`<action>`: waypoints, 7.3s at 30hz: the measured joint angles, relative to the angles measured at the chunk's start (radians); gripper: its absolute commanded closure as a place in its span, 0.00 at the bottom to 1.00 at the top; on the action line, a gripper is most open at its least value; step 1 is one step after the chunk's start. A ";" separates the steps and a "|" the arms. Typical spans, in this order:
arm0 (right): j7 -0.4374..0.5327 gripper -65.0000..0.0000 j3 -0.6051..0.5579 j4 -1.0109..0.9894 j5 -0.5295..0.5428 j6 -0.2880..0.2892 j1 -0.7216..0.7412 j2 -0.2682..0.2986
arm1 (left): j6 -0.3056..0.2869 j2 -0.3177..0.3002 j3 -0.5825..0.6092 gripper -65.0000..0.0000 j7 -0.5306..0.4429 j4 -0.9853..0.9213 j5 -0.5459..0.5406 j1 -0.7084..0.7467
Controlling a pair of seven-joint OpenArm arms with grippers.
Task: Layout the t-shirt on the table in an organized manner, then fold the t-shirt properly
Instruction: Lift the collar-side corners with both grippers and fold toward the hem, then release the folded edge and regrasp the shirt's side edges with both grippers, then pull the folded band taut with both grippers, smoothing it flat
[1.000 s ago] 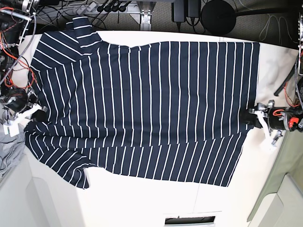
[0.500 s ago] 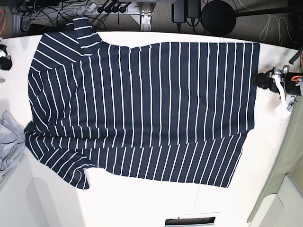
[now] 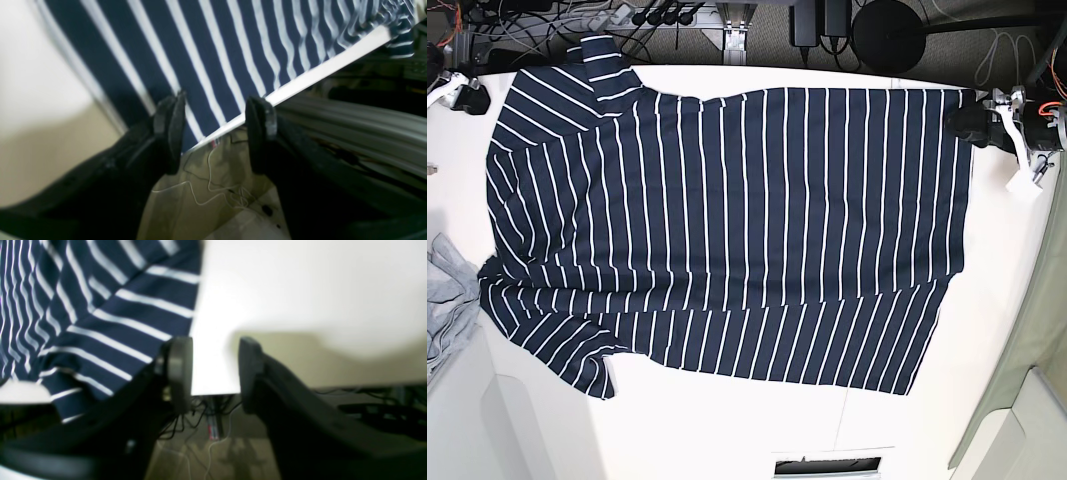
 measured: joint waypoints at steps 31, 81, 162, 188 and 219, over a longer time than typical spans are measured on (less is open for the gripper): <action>0.009 0.49 -0.098 0.001 0.080 0.015 0.003 -0.096 | 0.023 0.132 -0.118 0.51 -0.308 -0.069 0.445 0.053; -0.154 1.00 0.130 0.335 0.219 0.023 -0.278 -0.099 | 0.003 0.079 -0.241 1.00 -0.064 0.338 0.051 0.318; 0.088 0.64 0.043 -0.173 -0.023 0.000 0.294 -0.152 | 0.079 0.201 -0.041 0.89 -0.439 -0.254 0.452 -0.205; -0.050 1.00 0.164 0.077 0.090 0.015 -0.019 -0.163 | 0.003 0.095 -0.039 1.00 -0.274 -0.094 0.390 -0.056; 0.123 0.63 0.179 0.086 -0.053 -0.014 0.289 -0.050 | 0.003 0.082 -0.044 0.58 -0.177 0.145 0.182 -0.056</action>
